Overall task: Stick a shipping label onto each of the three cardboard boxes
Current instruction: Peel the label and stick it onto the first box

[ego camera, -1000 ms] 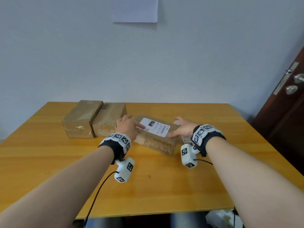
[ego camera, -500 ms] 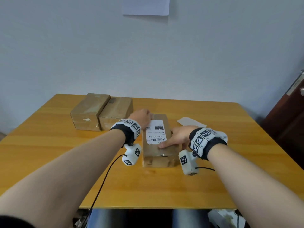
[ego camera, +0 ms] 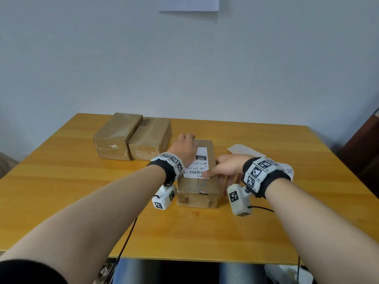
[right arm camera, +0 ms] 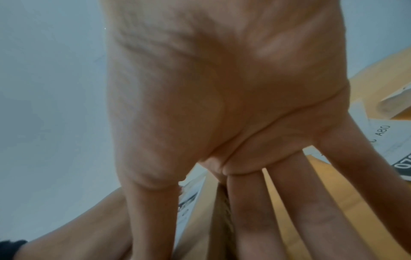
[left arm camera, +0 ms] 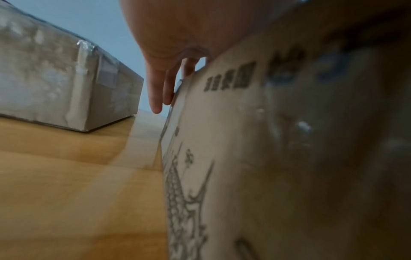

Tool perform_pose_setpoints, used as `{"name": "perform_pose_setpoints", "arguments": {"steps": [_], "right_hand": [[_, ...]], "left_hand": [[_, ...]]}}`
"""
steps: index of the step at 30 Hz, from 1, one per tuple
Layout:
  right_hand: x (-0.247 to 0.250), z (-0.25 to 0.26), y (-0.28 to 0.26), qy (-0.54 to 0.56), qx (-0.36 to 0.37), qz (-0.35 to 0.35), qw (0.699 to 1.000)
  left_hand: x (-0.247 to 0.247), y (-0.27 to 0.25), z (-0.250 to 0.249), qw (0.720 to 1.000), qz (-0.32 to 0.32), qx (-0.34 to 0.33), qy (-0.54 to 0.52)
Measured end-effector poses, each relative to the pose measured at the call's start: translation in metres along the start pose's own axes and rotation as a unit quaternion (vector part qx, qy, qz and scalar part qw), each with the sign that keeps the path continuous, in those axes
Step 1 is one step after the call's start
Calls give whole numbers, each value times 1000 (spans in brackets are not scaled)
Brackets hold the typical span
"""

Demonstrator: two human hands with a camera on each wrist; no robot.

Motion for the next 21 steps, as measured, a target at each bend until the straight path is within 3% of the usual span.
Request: {"name": "perform_pose_setpoints", "arguments": {"steps": [13, 21], "right_hand": [[-1, -1, 14, 15, -4, 44, 999], [0, -4, 17, -33, -33, 72, 996]], "left_hand": [[-29, -1, 7, 998, 38, 44, 30], [-24, -1, -4, 994, 46, 21, 92]]}}
Point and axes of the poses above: each hand's wrist, its own y-axis towards the middle knuckle, its own x-axis out of the back of the hand, z = x × y, the point moved 8 cm from there along y, towards the middle knuckle, and after that the axes turned 7 degrees about -z, right-handed, at the moved point
